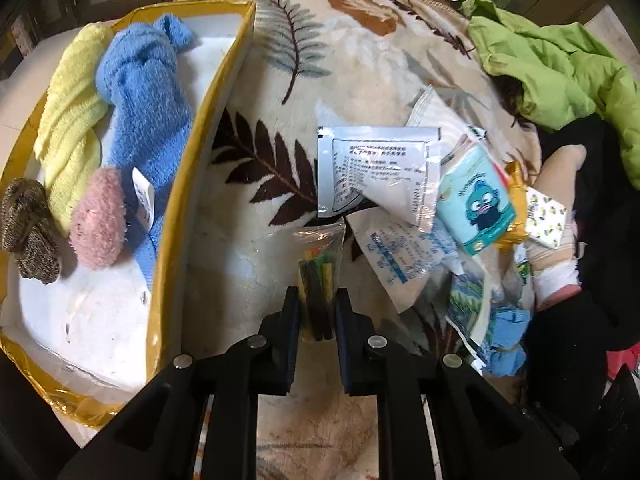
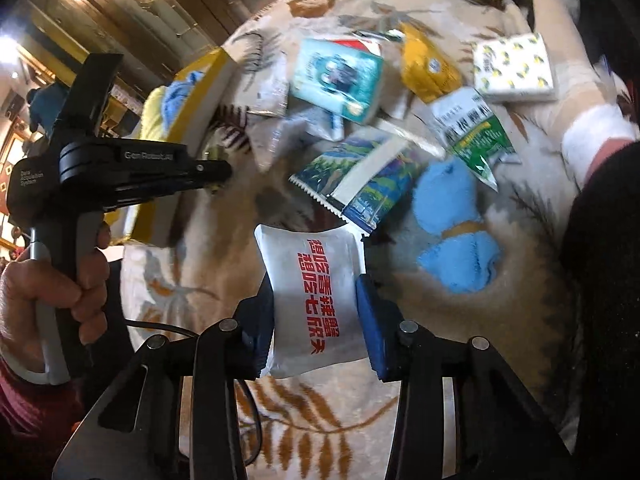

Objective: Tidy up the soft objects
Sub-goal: 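Grasp the clear bag of sticks with the left tool while the right tool grasps the white red-text packet, then lower the clear stick bag into the tray with the left tool while the right tool lowers the white packet, then open both tools and move them back over the pile of packets, then grasp the blue-print packet with the left tool while the right tool grasps the clear striped bag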

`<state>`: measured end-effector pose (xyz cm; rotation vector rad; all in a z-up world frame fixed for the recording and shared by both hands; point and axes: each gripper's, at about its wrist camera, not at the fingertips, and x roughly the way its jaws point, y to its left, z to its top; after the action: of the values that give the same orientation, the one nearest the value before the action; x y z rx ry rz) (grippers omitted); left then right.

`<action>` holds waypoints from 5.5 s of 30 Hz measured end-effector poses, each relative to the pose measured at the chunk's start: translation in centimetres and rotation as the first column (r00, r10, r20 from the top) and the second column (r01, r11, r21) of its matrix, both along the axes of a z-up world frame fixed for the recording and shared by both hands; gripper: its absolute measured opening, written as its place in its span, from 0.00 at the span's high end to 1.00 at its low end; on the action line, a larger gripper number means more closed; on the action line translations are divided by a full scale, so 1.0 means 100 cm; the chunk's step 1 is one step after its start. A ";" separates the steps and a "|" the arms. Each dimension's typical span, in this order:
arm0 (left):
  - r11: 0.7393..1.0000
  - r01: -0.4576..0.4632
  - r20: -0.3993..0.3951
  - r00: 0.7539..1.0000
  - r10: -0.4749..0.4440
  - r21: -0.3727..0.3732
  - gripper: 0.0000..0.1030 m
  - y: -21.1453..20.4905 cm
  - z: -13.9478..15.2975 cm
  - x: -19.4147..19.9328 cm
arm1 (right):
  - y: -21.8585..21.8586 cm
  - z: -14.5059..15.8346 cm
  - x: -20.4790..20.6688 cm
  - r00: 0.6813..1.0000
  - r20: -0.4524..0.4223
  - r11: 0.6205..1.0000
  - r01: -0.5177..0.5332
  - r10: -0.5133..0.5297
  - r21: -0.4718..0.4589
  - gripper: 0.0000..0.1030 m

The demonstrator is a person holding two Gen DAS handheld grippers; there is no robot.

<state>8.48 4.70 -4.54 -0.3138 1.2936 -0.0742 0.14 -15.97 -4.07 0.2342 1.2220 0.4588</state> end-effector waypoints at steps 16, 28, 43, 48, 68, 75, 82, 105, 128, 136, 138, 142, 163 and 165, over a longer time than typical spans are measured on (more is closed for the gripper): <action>1.000 0.015 0.079 0.997 -0.017 0.020 0.85 0.033 0.037 -0.024 | 0.056 0.033 0.001 0.992 0.065 0.992 -0.111 0.107 0.058 0.63; 0.993 -0.062 0.111 0.992 0.051 0.101 0.85 0.096 0.048 -0.038 | 0.123 0.051 0.027 0.970 0.123 0.976 -0.214 0.209 0.035 0.63; 0.978 -0.121 0.063 0.992 0.112 0.172 0.85 0.153 0.014 -0.047 | 0.233 0.042 0.072 0.925 0.105 0.931 -0.364 0.366 -0.034 0.63; 0.975 -0.129 0.053 0.991 0.121 0.181 0.85 0.161 0.004 -0.049 | 0.249 0.027 0.067 0.910 0.085 0.913 -0.398 0.405 -0.086 0.63; 0.953 -0.180 0.044 0.984 0.174 0.245 0.63 0.176 0.001 -0.060 | 0.254 0.024 0.044 0.869 0.115 0.870 -0.458 0.481 -0.180 0.47; 0.952 -0.202 0.054 0.979 0.194 0.229 0.58 0.177 0.008 -0.062 | 0.253 0.025 0.040 0.858 0.125 0.861 -0.474 0.499 -0.183 0.47; 0.953 -0.217 0.057 0.976 0.209 0.212 0.58 0.182 0.011 -0.061 | 0.263 0.028 0.031 0.821 0.137 0.825 -0.520 0.554 -0.221 0.47; 0.953 -0.171 0.099 0.984 0.151 0.249 0.26 0.152 0.040 -0.062 | 0.167 0.057 0.027 0.927 0.170 0.940 -0.341 0.334 0.009 0.47; 0.962 0.221 0.149 0.958 -0.245 0.160 0.22 -0.011 0.045 -0.036 | -0.036 0.026 0.011 0.991 0.084 0.995 0.101 -0.100 0.002 0.47; 0.916 0.382 0.176 0.900 -0.399 0.123 0.22 -0.036 0.026 -0.019 | -0.018 0.012 0.012 0.995 -0.004 0.981 0.095 -0.096 0.171 0.47; 0.904 0.410 0.183 0.886 -0.427 0.124 0.22 -0.040 0.023 -0.015 | -0.016 0.003 0.015 0.992 -0.035 0.975 0.127 -0.123 0.181 0.47; 0.870 0.467 0.209 0.845 -0.492 0.158 0.22 -0.051 0.021 -0.008 | -0.018 -0.012 0.023 0.977 -0.093 0.953 0.209 -0.193 0.217 0.47; 0.761 0.614 0.081 0.765 -0.639 0.209 0.22 -0.077 -0.017 0.049 | -0.030 -0.055 0.053 0.897 -0.281 0.831 0.428 -0.342 0.356 0.47; 0.760 0.622 0.091 0.760 -0.644 0.186 0.22 -0.078 -0.015 0.052 | -0.026 -0.056 0.058 0.895 -0.278 0.832 0.433 -0.349 0.348 0.47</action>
<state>13.66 -3.09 -6.07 0.2735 1.1982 -0.5742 5.93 -18.61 -9.71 0.8930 1.2280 0.3233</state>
